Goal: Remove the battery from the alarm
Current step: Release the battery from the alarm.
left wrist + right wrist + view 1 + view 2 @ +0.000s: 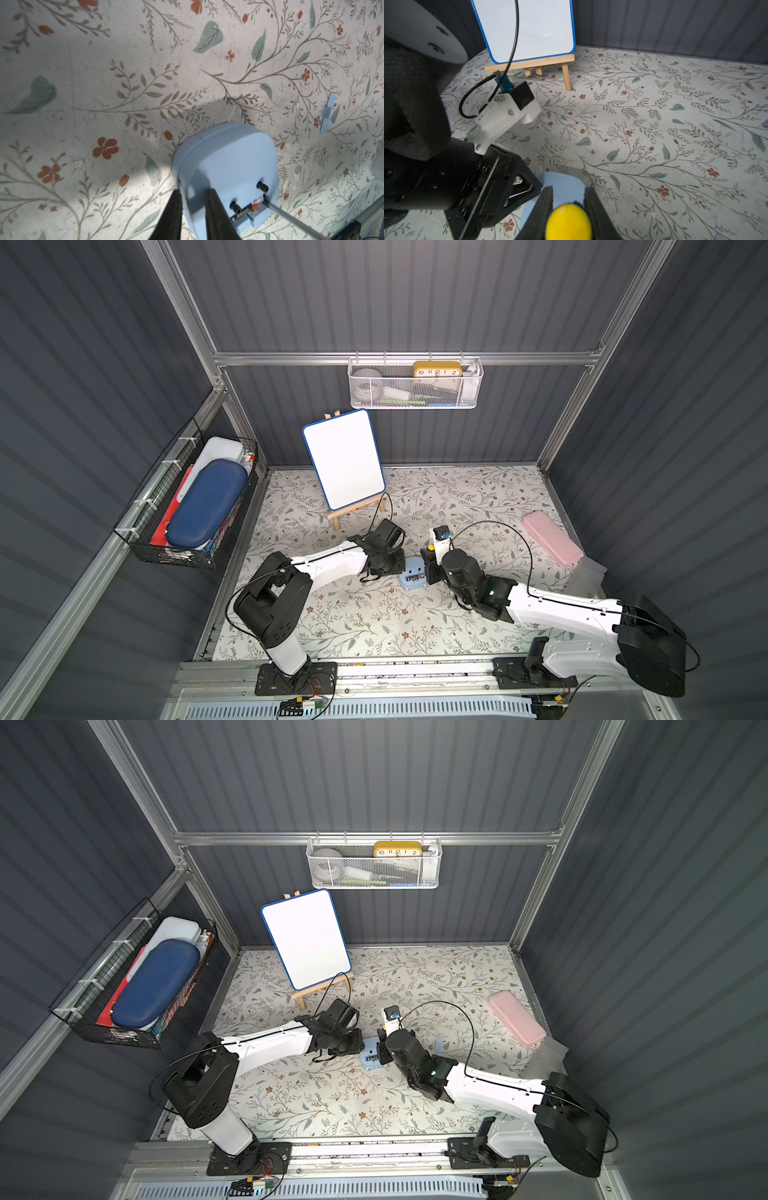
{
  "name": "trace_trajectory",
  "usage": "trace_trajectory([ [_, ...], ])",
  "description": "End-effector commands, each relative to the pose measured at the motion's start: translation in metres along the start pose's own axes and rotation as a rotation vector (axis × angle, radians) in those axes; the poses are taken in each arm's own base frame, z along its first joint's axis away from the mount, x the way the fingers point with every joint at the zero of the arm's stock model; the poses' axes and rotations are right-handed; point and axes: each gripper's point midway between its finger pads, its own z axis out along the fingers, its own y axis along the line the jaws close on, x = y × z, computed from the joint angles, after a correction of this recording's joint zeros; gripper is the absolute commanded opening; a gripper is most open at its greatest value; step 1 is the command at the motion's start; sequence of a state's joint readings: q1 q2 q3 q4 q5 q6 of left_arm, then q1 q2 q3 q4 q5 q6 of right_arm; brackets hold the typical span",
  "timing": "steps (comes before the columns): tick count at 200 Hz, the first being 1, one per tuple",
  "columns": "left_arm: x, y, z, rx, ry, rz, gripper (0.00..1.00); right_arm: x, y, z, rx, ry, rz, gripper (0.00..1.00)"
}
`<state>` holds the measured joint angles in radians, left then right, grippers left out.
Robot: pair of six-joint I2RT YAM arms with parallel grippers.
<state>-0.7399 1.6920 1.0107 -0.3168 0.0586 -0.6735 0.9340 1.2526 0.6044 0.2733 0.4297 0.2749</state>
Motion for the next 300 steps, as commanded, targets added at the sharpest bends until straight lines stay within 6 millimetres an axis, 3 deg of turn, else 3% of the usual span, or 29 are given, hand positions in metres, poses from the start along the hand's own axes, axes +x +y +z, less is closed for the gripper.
trace_trajectory([
  [1,0.017,0.017,0.008,-0.062,0.061,-0.02,0.24,0.023,-0.012,-0.002,0.006,0.058,0.033,0.0],
  [90,0.011,0.019,0.015,-0.083,0.057,-0.007,0.24,0.015,-0.043,-0.016,-0.085,0.001,0.295,0.0],
  [161,0.009,0.016,0.015,-0.071,0.052,-0.004,0.24,0.029,-0.041,-0.004,-0.174,0.037,0.391,0.0],
  [300,0.009,0.013,0.018,-0.057,0.057,0.001,0.23,0.029,-0.062,-0.004,-0.203,-0.046,0.576,0.0],
])
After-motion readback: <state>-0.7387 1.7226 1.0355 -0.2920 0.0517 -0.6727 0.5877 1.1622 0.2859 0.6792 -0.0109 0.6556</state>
